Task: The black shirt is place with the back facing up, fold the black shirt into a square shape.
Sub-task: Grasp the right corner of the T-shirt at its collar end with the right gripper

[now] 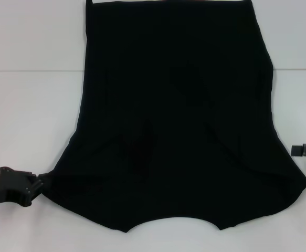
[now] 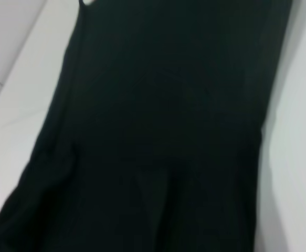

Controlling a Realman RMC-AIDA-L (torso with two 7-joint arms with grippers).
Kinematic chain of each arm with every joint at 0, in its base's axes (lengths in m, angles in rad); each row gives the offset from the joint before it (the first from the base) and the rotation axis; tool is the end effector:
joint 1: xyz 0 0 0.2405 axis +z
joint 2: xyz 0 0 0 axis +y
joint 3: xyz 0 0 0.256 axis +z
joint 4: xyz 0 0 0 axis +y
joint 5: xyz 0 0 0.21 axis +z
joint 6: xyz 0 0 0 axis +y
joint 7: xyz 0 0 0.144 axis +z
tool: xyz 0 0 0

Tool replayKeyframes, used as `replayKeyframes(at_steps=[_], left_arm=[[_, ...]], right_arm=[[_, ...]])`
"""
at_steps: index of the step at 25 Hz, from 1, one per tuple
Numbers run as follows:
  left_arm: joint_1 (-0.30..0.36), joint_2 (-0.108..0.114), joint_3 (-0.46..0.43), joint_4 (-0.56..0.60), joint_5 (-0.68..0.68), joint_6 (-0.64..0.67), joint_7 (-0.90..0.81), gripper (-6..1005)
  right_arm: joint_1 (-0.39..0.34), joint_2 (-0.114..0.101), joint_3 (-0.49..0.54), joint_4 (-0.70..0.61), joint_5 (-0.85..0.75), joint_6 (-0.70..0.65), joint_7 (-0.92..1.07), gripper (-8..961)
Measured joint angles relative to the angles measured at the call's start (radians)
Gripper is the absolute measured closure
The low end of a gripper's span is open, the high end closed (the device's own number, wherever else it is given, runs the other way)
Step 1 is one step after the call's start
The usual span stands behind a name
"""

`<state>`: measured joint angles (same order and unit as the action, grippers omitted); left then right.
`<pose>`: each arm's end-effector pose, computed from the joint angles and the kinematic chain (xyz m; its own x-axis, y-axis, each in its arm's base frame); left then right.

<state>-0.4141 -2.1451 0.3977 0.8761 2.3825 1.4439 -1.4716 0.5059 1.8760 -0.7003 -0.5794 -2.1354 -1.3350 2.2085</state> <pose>-0.3478 0.2980 0.0312 0.7510 0.5567 0.3551 0.6603 -0.6393 -0.3942 0.3462 0.3473 0.0688 0.2140 -0.8524 -0.4771 -0.9768 -0.1910 -0.0969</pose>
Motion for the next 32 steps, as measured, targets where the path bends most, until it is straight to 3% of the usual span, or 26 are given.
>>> replayKeyframes(at_steps=[20,24,32], left_arm=[[-0.006,0.002,0.000,-0.003,0.004,0.009,-0.001,973],[-0.006,0.002,0.000,-0.002,0.004,0.010,-0.001,972],[-0.006,0.002,0.000,-0.002,0.004,0.010,-0.002,973]], right_arm=[[0.001,0.024,-0.005,0.039,-0.073,-0.034,-0.021,218],[0.006,0.044,-0.004,0.026,-0.097,-0.028,-0.024,456],[0.001,0.048,0.002,0.023,-0.097,-0.027,-0.035,756]])
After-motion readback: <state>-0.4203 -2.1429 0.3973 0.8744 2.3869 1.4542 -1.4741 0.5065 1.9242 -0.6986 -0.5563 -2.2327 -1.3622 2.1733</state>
